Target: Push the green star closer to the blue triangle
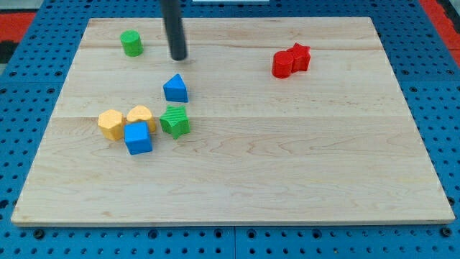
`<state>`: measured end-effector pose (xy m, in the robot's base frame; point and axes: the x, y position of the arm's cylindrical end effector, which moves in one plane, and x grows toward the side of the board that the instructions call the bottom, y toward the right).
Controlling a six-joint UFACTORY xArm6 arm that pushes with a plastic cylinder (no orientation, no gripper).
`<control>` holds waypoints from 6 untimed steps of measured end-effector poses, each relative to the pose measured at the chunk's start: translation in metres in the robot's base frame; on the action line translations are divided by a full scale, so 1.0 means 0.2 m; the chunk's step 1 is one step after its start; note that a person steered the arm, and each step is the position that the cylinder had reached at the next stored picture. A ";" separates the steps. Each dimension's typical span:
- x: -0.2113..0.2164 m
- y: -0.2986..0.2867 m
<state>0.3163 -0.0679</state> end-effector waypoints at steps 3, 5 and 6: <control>0.67 0.19; 0.84 -0.11; 0.76 -0.15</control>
